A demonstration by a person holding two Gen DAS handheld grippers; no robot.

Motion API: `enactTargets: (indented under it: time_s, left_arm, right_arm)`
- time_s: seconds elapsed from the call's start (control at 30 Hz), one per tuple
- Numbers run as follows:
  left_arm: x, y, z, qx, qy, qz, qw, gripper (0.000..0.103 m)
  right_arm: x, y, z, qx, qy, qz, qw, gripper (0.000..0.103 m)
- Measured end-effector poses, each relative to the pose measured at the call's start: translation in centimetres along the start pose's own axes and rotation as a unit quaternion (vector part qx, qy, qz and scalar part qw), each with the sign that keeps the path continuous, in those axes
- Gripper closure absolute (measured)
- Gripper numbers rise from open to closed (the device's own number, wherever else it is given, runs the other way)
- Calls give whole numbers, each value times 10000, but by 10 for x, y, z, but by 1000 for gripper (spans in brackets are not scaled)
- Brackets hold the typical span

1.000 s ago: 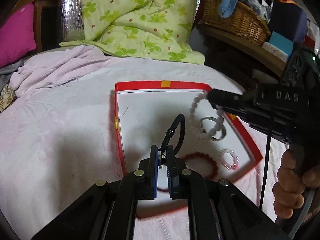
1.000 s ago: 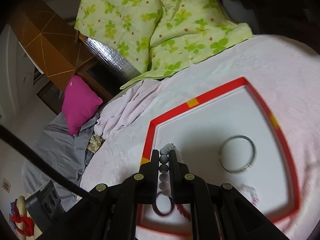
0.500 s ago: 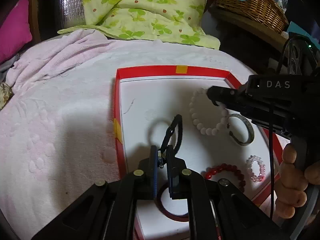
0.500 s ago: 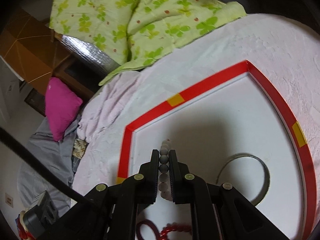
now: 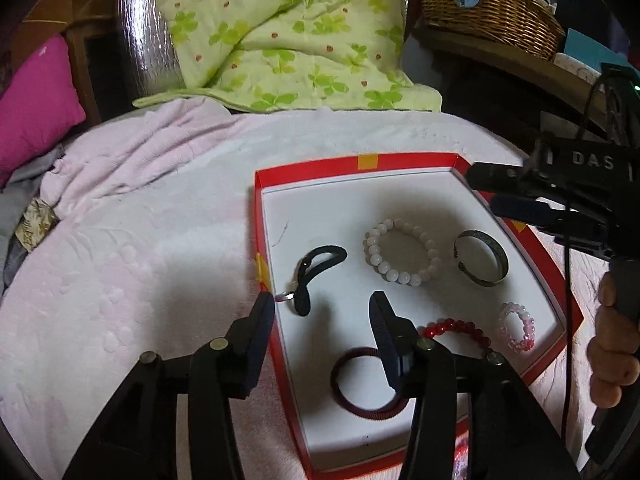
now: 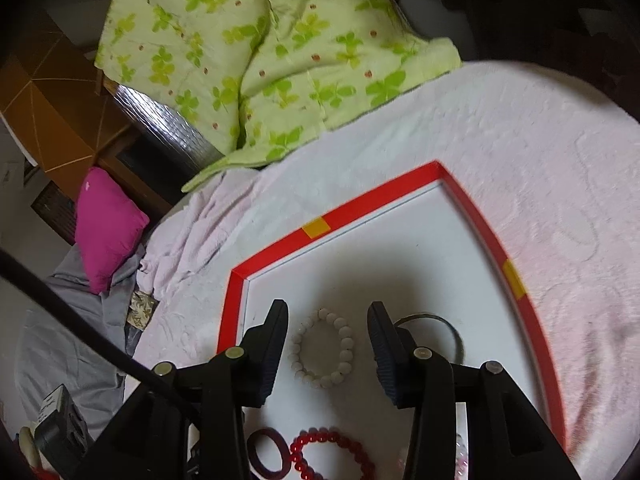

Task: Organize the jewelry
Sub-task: 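Carry the clip and pearl bracelet into the red box and release both, then withdraw both tools from the box toward the last bracelets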

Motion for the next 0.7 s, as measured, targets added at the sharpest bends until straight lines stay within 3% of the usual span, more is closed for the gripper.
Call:
enactTargets:
  time_s: [0.4, 0.7]
  left_arm:
    - [-6, -55, -21, 301, 260, 317, 9987, 46]
    - [-19, -78, -54, 167, 402, 526, 9977, 46]
  right_arm:
    - [11, -58, -32, 95, -196, 45, 9998, 58]
    - [30, -96, -81, -92, -103, 195, 9997, 58]
Point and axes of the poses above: each gripper's, at about its wrist camera, not at the fingertips, and y roughly the way its jaws point, x to its right, z to its top, the point moved 8 cm from there along y, roughly the way its jaws point, and after that the axes turned 6 degrees about -x, right-handed, at the moved point
